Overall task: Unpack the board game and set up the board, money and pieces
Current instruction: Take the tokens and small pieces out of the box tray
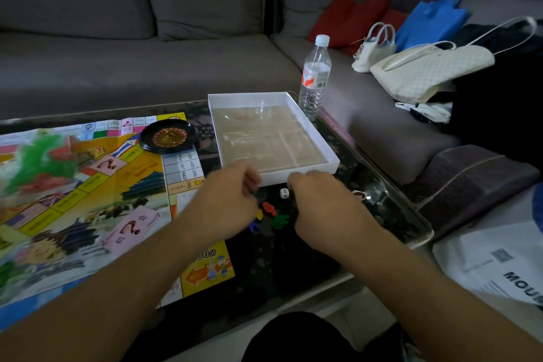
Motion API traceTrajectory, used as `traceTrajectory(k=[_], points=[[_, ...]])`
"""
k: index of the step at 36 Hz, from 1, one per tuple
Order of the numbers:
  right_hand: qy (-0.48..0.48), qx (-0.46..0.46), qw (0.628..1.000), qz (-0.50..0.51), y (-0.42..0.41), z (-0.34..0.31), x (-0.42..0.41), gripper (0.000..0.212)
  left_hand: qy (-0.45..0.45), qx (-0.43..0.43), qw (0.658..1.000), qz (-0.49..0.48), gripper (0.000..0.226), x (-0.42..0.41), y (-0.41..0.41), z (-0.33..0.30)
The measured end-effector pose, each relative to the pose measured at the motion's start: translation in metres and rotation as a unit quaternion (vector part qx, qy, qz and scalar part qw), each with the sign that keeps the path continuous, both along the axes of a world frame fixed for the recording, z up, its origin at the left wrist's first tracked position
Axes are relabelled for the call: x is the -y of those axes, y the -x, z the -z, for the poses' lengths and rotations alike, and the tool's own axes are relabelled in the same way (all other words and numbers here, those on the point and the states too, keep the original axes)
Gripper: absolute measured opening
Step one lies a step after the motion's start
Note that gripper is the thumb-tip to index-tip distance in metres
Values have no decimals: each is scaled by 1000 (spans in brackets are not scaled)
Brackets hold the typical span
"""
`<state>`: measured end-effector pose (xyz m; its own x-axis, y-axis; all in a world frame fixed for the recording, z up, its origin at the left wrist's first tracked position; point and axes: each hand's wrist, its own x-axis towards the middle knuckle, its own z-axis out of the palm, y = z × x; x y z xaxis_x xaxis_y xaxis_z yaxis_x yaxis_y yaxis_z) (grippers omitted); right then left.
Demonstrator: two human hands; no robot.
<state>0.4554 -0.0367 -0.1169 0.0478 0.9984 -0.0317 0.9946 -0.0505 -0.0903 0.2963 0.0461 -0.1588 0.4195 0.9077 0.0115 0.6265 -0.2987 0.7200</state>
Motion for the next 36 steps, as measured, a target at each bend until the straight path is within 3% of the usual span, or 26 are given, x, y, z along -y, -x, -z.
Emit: traceTrajectory(k=[3,7,11,15,21,27,33,36], points=[[-26,-18,999,15,7,-6,-9,30,-22,-35,998,-38,36,-16,18,-1],[-28,-5,1000,5,23,2,-21,20,-84,-137,987,-5,28,-18,23,7],[-3,7,1000,22,39,14,-36,28,-161,-198,967,-18,24,-13,15,9],[16,34,998,42,43,23,-49,32,-168,-274,947,9,23,-11,3,9],[12,17,999,44,42,27,-58,23,-172,-320,931,37,15,-12,-10,1],[-24,-18,999,41,40,22,-55,17,-169,-330,927,49,17,-8,-11,-6],[-159,-146,975,54,12,17,-18,9,-205,-289,933,66,27,-10,-6,4],[-164,-184,969,26,-3,29,14,10,-228,-262,936,57,23,-11,-1,9]])
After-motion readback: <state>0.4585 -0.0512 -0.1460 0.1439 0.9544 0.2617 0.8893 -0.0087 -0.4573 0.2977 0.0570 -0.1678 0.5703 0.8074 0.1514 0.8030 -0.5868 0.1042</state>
